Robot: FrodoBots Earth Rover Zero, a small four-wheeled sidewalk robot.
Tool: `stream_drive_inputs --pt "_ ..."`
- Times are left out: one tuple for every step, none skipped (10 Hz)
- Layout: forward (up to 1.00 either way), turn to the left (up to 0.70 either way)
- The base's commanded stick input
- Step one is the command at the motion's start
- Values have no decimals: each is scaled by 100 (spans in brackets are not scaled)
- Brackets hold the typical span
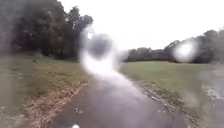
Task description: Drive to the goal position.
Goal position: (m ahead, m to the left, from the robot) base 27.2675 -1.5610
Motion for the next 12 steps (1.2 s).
stream_drive_inputs --pt "85 0" --pt "85 0" --pt "85 0" --pt "85 0" --pt "85 0" --pt "85 0" --pt "85 0" --pt "85 0" --pt "85 0" --pt "85 0" --pt "85 0" --pt "85 0"
